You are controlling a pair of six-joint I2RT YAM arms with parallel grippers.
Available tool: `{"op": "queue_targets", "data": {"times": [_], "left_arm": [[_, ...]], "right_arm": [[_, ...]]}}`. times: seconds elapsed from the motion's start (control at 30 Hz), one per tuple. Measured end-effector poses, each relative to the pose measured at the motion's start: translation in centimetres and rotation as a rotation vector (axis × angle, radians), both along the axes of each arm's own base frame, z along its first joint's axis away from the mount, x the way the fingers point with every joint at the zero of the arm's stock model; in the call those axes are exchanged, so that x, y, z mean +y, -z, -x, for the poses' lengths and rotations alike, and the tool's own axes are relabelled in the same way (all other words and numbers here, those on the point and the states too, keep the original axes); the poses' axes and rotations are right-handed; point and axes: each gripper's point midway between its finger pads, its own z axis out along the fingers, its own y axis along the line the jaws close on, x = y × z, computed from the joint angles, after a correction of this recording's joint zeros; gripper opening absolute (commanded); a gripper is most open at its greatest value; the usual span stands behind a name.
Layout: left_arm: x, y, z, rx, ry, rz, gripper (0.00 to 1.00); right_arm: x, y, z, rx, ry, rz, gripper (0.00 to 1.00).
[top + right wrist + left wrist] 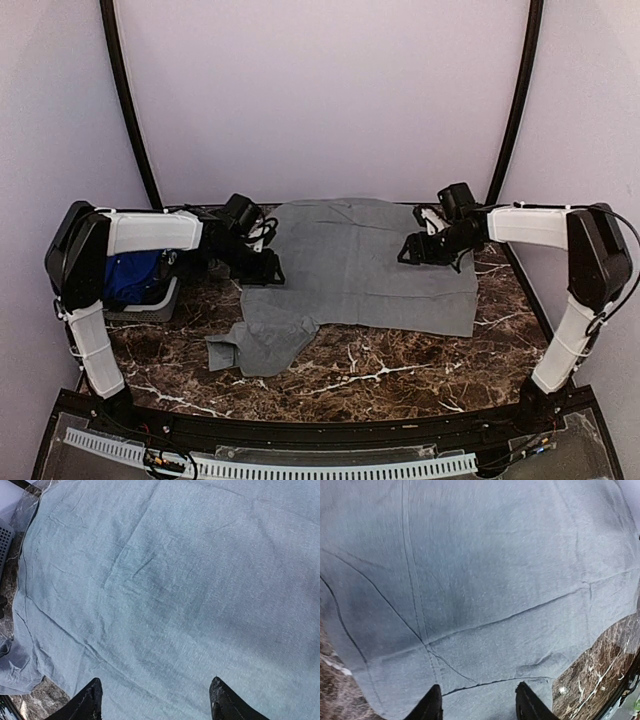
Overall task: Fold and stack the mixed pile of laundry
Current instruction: Move the flattened shirt to the center of the board.
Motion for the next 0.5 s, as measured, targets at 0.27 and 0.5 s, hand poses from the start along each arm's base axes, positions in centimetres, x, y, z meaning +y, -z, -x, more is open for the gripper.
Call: {"op": "queue_targets", "data": {"times": [0.27, 0.5], "left_arm": [[-0.6, 6.3, 3.7, 0.123, 0.040, -0.088, 0.30], [-1.4, 6.7, 9.0, 0.145, 0.077, -0.105, 0.26]], "right_arm": [[1.5, 6.4, 0.7, 0.129, -0.073, 0.062, 0.65], [2.5, 7.3, 4.8, 0.169, -0.128, 0.070, 0.64]]}}
